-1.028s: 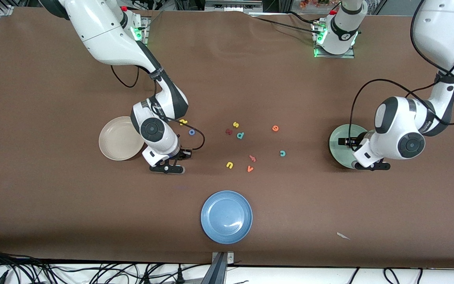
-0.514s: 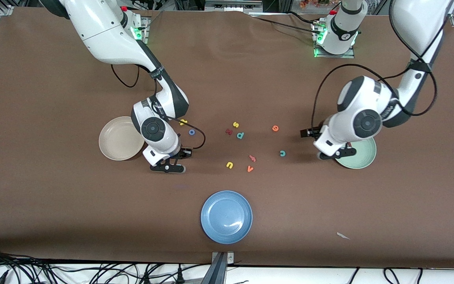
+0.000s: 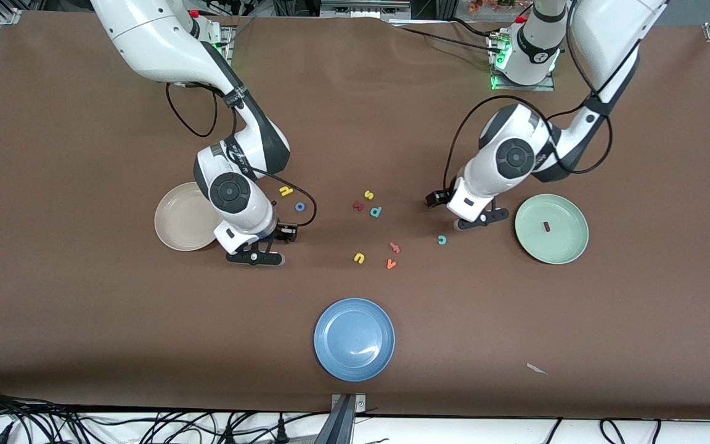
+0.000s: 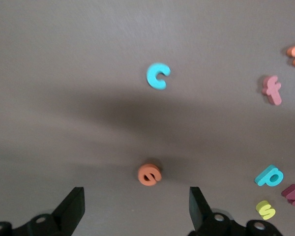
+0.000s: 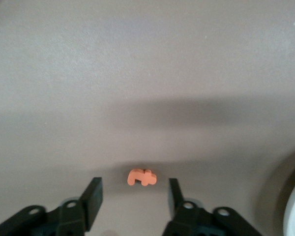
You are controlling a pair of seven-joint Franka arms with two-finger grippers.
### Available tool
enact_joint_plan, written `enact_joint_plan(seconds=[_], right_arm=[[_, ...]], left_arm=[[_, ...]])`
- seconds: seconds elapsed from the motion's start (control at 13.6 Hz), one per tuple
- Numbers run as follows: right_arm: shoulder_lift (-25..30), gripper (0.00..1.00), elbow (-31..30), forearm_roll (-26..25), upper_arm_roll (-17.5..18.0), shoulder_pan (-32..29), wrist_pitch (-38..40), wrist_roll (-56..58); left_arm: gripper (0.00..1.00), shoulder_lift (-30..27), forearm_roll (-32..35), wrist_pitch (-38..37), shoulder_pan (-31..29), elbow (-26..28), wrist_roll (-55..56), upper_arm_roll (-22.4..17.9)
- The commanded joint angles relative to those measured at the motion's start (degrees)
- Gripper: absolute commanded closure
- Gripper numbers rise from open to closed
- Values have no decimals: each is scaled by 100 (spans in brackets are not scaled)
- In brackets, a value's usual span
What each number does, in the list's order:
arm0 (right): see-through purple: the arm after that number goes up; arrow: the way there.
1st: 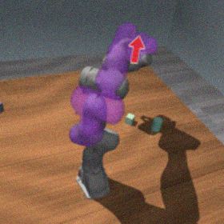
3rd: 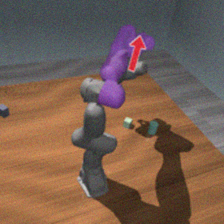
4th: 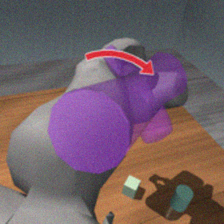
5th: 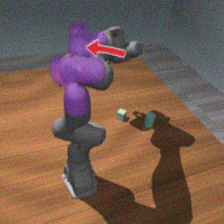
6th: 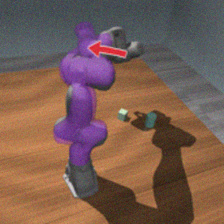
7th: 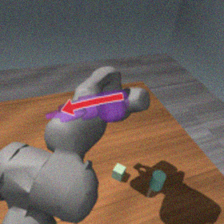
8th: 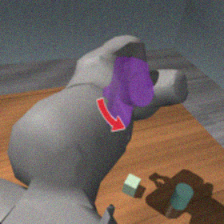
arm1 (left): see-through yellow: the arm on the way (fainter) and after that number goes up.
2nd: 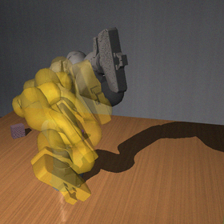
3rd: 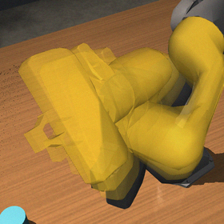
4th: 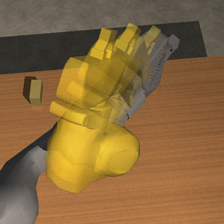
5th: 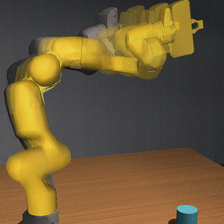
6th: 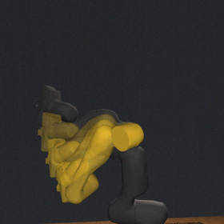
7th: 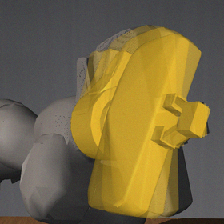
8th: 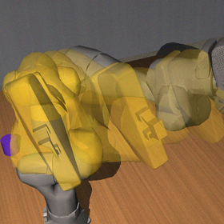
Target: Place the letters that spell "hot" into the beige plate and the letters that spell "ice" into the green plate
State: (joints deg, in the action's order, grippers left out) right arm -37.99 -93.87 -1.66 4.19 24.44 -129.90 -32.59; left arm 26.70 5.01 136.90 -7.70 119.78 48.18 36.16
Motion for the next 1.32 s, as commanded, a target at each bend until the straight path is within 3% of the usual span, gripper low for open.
enact_joint_plan(seconds=[0.0, 0.37, 0.59, 0.73, 0.95, 1.25], right_arm=[[72, 33, -324, -27, 161, -89, -158, -116], [11, 33, -457, -36, 161, -89, -422, -116], [-24, 33, -465, -44, 161, -89, -431, -107], [-68, 33, -465, -45, 161, -89, -536, -107], [-165, 33, -457, -45, 161, -89, -721, -116], [-235, 35, -465, -62, 161, -89, -835, -107]], left_arm=[[8, 212, 243, 293, 242, 37, 576, -30], [8, 801, 2115, 468, 217, -51, 2167, -30], [8, 846, 2135, 557, 199, -69, 2283, -21], [13, 846, 2074, 557, 190, -78, 2284, -12], [28, 907, 2065, 557, 225, -95, 2301, -21], [36, 925, 2065, 557, 260, -87, 2389, -12]])
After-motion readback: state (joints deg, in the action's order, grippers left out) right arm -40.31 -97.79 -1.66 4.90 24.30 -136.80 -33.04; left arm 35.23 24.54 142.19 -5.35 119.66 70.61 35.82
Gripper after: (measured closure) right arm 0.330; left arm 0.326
